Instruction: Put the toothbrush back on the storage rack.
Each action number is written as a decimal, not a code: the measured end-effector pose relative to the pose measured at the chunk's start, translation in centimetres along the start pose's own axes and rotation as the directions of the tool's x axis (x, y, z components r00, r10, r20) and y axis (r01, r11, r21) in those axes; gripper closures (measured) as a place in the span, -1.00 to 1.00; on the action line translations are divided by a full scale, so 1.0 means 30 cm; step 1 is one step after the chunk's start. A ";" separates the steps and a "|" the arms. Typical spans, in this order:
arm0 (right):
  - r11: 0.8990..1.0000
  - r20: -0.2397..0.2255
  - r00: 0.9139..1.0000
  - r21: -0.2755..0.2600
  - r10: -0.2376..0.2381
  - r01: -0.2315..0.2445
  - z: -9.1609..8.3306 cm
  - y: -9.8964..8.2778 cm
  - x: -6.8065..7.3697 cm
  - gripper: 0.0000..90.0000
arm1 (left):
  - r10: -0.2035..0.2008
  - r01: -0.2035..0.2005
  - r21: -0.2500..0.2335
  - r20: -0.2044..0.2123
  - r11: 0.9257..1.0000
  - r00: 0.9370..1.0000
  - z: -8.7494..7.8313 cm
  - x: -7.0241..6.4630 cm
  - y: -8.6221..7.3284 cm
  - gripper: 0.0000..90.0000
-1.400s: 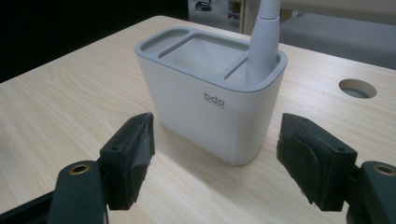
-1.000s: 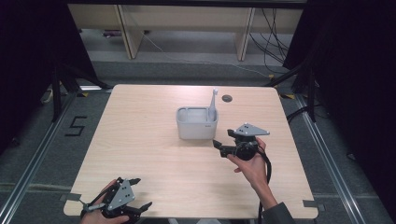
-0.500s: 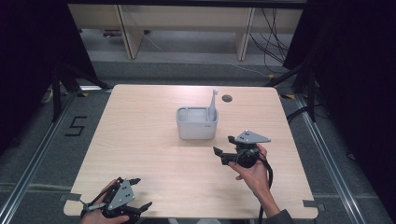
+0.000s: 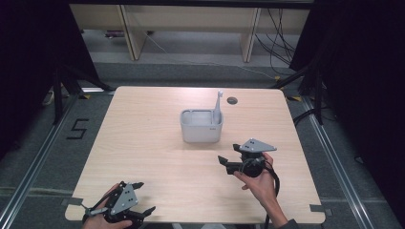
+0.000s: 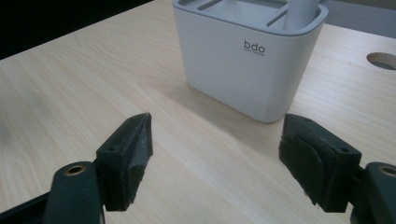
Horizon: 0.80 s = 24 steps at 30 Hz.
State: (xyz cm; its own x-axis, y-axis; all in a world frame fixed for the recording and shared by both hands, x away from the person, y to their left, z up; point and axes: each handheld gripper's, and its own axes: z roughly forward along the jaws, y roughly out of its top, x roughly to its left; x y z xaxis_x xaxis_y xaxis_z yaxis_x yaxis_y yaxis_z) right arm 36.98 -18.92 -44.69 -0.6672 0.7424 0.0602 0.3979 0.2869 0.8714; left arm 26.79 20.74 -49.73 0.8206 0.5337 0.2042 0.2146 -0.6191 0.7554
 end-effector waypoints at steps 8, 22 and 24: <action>1.000 0.001 1.000 0.003 -0.014 0.014 -0.010 -0.014 0.009 -0.41 | -0.014 0.014 -0.012 0.007 1.000 1.000 0.002 -0.005 -0.001 -0.67; 0.999 -0.027 0.999 0.042 0.017 -0.016 -0.024 -0.048 0.026 -0.47 | -0.001 0.001 -0.001 0.003 1.000 1.000 0.000 -0.001 0.000 -0.67; 0.998 -0.014 0.999 0.045 0.035 -0.034 -0.024 -0.056 0.032 -0.48 | -0.013 0.013 -0.012 0.007 1.000 1.000 0.002 -0.005 0.000 -0.67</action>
State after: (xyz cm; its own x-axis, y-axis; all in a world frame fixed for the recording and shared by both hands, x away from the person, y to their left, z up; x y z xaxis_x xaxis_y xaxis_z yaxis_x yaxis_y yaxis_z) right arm 35.23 -19.13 -45.75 -0.6614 0.7437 0.0974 0.4483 0.2879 0.8463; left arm 26.71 20.64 -49.80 0.8211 0.5381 0.1902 0.2190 -0.6048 0.7656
